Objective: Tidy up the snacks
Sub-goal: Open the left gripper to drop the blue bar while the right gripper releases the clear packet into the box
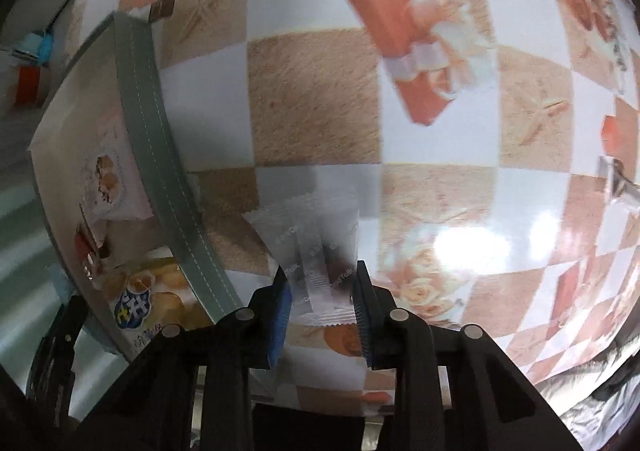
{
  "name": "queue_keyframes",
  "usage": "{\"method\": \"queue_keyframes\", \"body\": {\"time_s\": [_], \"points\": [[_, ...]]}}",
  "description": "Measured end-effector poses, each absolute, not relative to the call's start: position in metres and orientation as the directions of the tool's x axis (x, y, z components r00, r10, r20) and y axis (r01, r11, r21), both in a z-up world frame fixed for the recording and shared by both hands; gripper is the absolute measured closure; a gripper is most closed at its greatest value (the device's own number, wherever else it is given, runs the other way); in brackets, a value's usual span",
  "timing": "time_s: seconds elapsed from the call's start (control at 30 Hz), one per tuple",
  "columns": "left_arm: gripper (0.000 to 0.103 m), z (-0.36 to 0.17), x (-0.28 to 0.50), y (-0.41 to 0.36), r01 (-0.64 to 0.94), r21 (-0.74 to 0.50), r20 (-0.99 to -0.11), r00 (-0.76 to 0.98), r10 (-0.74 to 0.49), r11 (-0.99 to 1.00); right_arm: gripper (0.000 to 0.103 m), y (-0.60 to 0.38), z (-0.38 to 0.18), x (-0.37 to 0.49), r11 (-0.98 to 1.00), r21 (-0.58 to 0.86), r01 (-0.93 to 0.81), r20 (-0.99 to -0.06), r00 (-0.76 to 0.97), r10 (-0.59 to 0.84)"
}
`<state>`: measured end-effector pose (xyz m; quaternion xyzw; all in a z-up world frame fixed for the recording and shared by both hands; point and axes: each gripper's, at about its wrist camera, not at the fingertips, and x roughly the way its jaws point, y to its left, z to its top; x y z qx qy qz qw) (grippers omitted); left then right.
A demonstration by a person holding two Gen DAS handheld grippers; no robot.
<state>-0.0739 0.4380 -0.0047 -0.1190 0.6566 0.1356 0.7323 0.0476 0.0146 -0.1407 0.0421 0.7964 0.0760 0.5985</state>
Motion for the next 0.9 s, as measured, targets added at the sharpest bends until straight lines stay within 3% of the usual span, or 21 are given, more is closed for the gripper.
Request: {"method": "queue_keyframes", "body": {"time_s": [0.23, 0.47, 0.53, 0.57, 0.6, 0.63, 0.73, 0.9], "points": [[0.074, -0.005, -0.074, 0.442, -0.376, 0.004, -0.993, 0.106, 0.047, 0.927, 0.073, 0.042, -0.094, 0.052, 0.959, 0.227, -0.172, -0.965, -0.174, 0.197], [0.075, -0.003, -0.078, 0.447, -0.388, 0.013, -0.993, 0.101, 0.056, 0.922, 0.072, 0.107, -0.068, 0.04, 0.886, 0.342, -0.313, -0.938, -0.176, 0.3], [0.069, -0.003, -0.078, 0.447, -0.391, 0.021, -0.993, 0.096, 0.064, 0.92, 0.071, 0.122, -0.066, 0.033, 0.866, 0.365, -0.342, -0.93, -0.187, 0.318], [0.066, -0.004, -0.079, 0.446, -0.391, 0.026, -0.994, 0.091, 0.066, 0.92, 0.054, 0.127, -0.067, 0.03, 0.86, 0.364, -0.357, -0.93, -0.194, 0.313], [0.054, -0.004, -0.08, 0.446, -0.391, 0.028, -0.994, 0.089, 0.068, 0.92, 0.037, 0.128, -0.068, 0.035, 0.859, 0.357, -0.366, -0.932, -0.198, 0.302], [0.042, -0.003, -0.08, 0.446, -0.392, 0.032, -0.993, 0.09, 0.073, 0.919, 0.012, 0.125, -0.075, 0.041, 0.862, 0.348, -0.369, -0.936, -0.195, 0.294], [0.029, 0.0, -0.082, 0.443, -0.393, 0.038, -0.991, 0.106, 0.086, 0.919, 0.012, 0.115, -0.076, 0.039, 0.875, 0.313, -0.369, -0.949, -0.163, 0.271], [0.027, 0.001, -0.078, 0.436, -0.382, 0.033, -0.991, 0.105, 0.079, 0.924, 0.012, 0.073, -0.085, 0.05, 0.924, 0.265, -0.275, -0.959, -0.176, 0.223]]}}
